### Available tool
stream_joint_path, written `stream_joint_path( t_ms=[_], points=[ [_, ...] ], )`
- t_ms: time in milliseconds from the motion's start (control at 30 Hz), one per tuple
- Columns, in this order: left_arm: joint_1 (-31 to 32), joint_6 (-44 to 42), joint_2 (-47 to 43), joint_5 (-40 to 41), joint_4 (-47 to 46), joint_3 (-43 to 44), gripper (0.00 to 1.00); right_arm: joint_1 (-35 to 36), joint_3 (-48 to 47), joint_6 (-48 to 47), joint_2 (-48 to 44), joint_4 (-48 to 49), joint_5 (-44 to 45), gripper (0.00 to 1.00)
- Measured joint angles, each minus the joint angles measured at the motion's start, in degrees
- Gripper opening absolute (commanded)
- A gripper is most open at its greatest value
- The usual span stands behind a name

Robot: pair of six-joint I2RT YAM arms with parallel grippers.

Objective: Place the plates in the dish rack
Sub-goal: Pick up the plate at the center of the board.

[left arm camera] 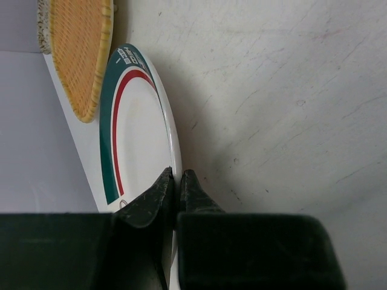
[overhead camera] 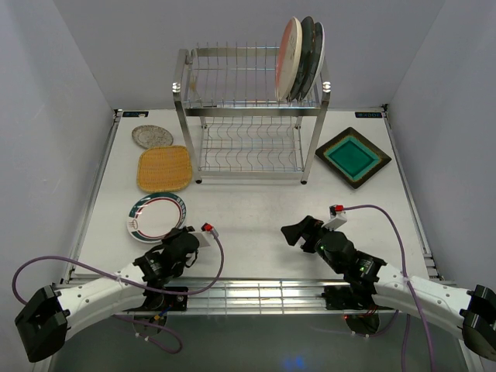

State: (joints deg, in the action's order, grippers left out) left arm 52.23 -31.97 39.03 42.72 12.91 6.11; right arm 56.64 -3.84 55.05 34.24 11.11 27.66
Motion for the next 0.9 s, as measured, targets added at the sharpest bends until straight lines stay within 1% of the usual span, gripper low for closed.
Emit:
stream_joint_path(
  t_ms=[367,567,667,900],
  points=[
    [0.0,-2.2,-4.5,0.6,1.6,3.4,0.0,0.0,0.0,0.0,-0.2,0.6,-0.9,0.98],
    [0.0,-0.9,-9.3,-1.8,6.3,9.4,0.0,0.0,0.0,0.0,-1.3,0.6,-1.0,0.98],
    [0.0,-0.8,-11.6,-2.1,6.1,11.9,0.0,0.0,0.0,0.0,-1.7,0.6,-1.1,0.98],
    [0.0,-2.5,-15.2,-2.0,5.0,12.3,0.0,0.0,0.0,0.1,-2.3,0.6,-1.1,0.98]
  ],
)
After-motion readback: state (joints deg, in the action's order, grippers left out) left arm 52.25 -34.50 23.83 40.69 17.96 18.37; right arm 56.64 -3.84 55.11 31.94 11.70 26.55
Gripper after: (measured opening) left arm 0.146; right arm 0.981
